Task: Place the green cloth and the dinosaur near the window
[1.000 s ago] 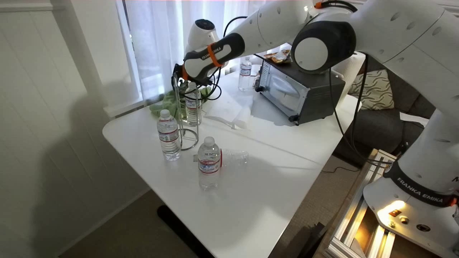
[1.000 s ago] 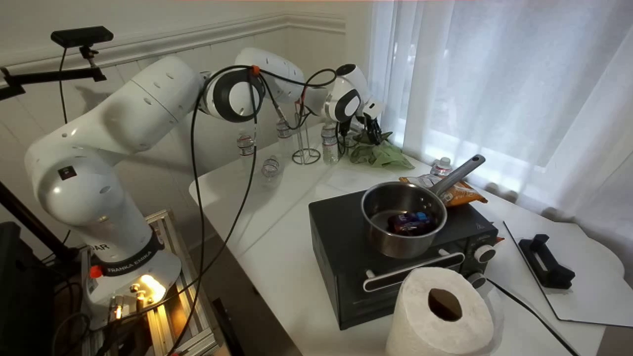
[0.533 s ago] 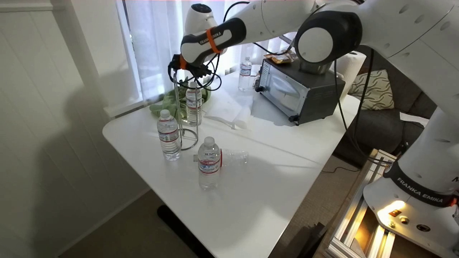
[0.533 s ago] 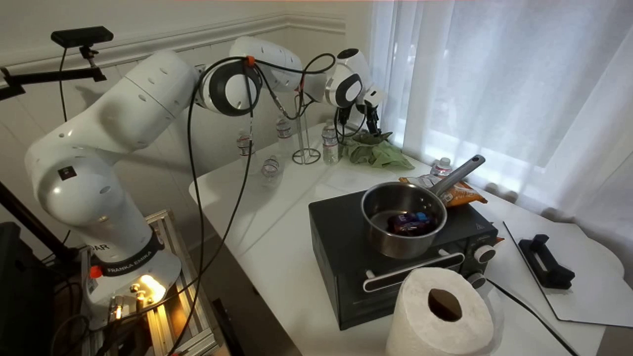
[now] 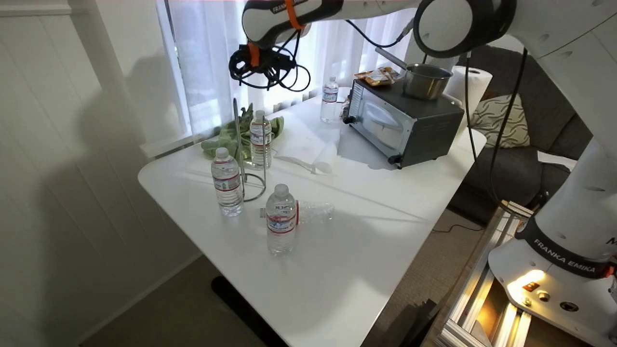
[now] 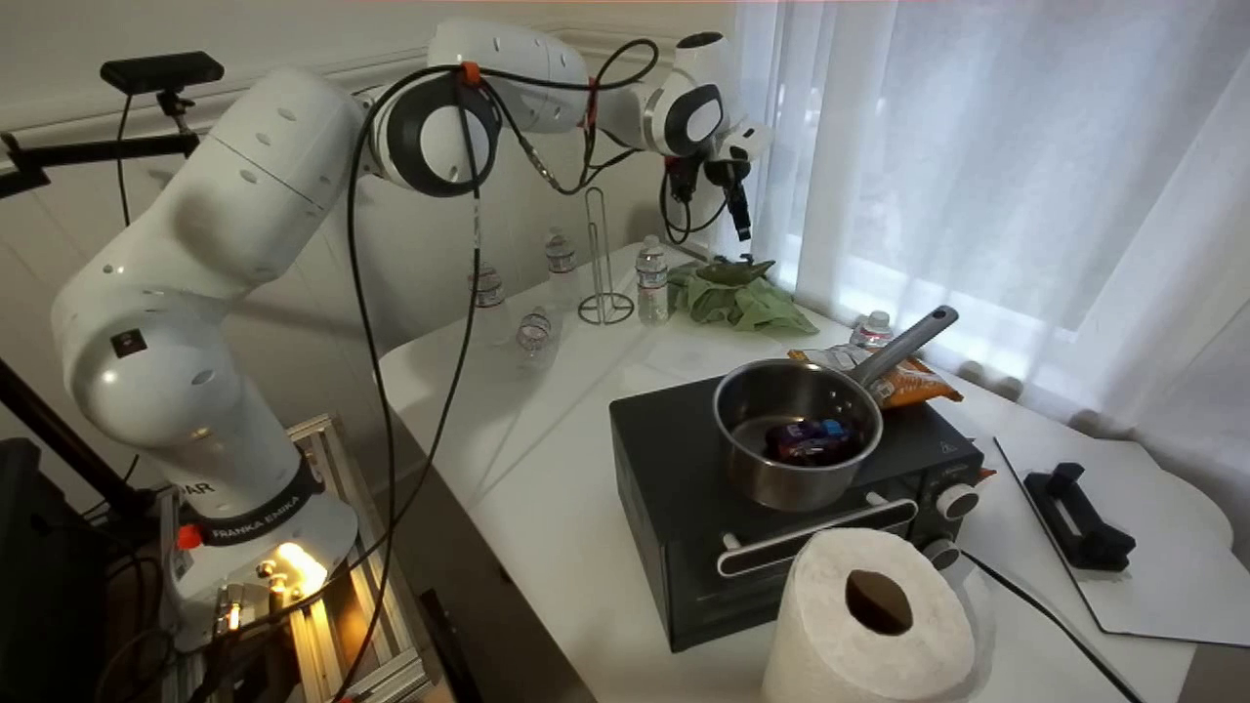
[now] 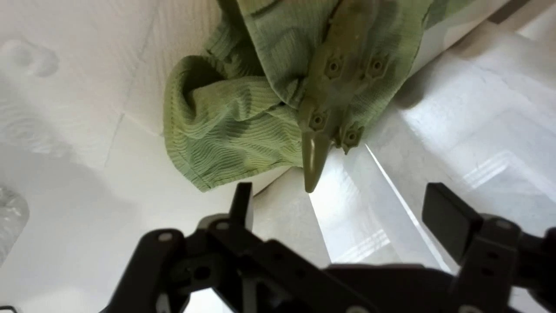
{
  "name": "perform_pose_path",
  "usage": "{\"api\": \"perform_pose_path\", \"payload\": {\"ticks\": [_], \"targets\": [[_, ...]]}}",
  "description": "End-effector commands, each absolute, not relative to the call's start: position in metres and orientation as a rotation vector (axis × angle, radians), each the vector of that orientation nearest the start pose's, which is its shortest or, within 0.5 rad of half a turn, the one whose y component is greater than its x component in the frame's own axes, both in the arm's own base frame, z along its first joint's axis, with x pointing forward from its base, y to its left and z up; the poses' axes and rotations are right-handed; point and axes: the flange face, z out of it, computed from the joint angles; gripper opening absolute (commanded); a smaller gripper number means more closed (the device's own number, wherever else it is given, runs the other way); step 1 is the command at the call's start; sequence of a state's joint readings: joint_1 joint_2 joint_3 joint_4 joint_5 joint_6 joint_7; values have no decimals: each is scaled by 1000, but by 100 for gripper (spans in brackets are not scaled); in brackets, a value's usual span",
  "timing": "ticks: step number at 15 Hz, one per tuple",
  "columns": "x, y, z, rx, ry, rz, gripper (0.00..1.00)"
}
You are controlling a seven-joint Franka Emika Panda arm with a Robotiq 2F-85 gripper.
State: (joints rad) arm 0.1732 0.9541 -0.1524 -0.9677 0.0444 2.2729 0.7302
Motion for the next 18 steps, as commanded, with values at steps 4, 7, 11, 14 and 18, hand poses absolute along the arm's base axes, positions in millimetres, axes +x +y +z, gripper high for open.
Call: {"api": "perform_pose_path", "payload": {"ticks": [4,7,11,14,18], "targets": [[757,38,389,-3102,543,-265,100],[728,17,409,-3180,340,-141,100],[692,-15,421,-3233,23,-14,100],[667,-46,417,-3189,-216,48,100],[678,-53,414,-3204,-166,50,100]]}}
